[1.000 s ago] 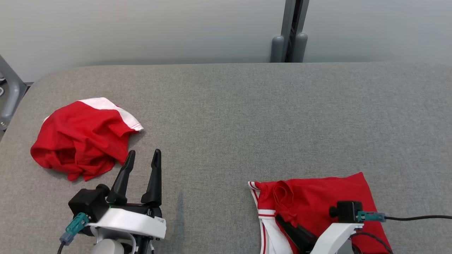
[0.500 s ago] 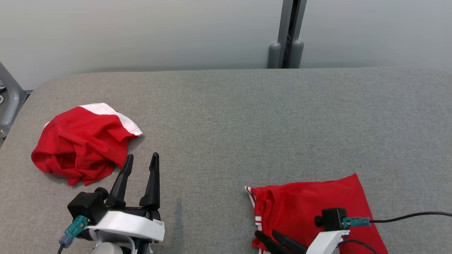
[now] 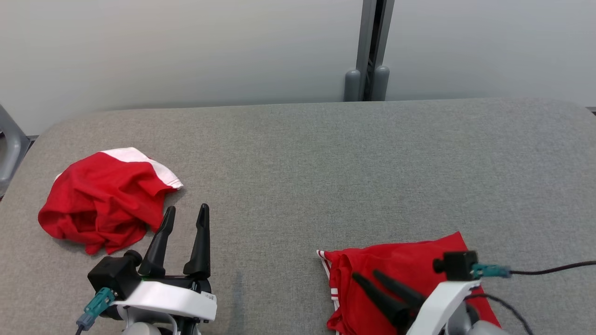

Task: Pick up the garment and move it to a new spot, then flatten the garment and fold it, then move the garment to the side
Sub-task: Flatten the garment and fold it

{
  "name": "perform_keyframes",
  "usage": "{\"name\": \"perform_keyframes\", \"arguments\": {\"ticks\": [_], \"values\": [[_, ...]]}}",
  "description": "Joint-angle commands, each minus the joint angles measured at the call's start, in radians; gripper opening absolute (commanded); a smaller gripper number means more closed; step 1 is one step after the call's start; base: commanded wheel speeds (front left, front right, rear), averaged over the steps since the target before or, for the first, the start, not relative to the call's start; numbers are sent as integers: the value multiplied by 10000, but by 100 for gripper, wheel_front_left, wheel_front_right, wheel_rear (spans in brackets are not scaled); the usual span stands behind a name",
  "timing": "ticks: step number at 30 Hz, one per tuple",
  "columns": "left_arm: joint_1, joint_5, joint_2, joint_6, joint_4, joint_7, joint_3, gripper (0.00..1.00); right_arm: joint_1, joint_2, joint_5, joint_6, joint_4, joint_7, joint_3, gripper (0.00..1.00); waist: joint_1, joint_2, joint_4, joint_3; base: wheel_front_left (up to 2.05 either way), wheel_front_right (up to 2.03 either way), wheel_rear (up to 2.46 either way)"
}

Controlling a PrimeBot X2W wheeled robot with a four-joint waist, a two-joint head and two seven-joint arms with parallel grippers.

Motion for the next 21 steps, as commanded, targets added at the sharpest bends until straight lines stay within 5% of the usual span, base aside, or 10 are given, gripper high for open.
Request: {"name": "perform_keyframes", "arguments": {"ticks": [1, 7, 13, 21], "values": [[33, 58, 42, 11, -111, -42, 63, 100, -252, -339, -265, 4, -61, -372, -288, 100, 0, 0, -79, -46, 0, 0, 0], [95, 102, 42, -34, -380, -42, 58, 100, -886, -1219, -1506, 2, 170, -1822, -1292, 100, 0, 0, -336, -149, 0, 0, 0], [126, 133, 44, -56, -714, -42, 93, 100, -1123, -1589, -4124, 2, 880, -2593, -2894, 100, 0, 0, -586, -177, 0, 0, 0], [214, 329, 47, 49, -1147, -42, 219, 100, 390, -363, -8229, 2, -471, -2600, -6848, 100, 0, 0, -776, -142, 0, 0, 0]]}}
